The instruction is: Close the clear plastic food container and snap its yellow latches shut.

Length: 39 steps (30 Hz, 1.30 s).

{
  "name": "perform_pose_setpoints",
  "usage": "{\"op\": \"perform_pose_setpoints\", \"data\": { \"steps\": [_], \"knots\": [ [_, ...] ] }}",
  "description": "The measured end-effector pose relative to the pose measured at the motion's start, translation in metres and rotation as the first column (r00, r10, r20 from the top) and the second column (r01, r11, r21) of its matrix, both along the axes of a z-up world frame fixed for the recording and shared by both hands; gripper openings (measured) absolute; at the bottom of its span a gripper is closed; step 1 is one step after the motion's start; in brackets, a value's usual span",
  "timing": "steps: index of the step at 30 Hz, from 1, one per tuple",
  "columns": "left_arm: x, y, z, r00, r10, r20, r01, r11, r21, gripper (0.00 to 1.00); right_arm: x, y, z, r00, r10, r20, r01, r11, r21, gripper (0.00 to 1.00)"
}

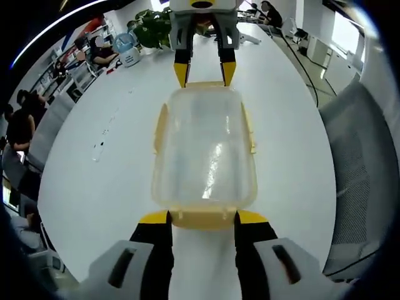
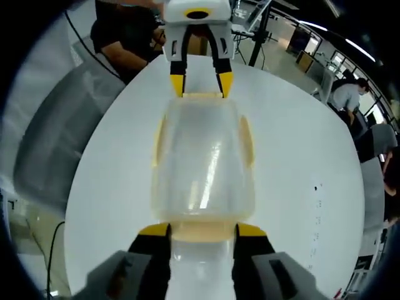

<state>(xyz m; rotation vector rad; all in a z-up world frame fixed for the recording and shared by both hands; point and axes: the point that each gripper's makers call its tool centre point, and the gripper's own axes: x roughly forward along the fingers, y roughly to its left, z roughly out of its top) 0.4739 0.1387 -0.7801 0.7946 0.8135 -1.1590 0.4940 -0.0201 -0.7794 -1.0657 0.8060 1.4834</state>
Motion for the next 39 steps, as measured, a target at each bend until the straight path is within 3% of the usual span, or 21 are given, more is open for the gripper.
{"op": "perform_pose_setpoints", "data": {
  "steps": [39],
  "knots": [
    [0.007,-0.061,-0.002,1.000,0.018,0.004,-0.018,0.999,-0.034,0.36,0.010,-0.061,-0.001,1.000,0.010,-0.013,-0.010,1.000,-0.003,0.36]
  ]
}}
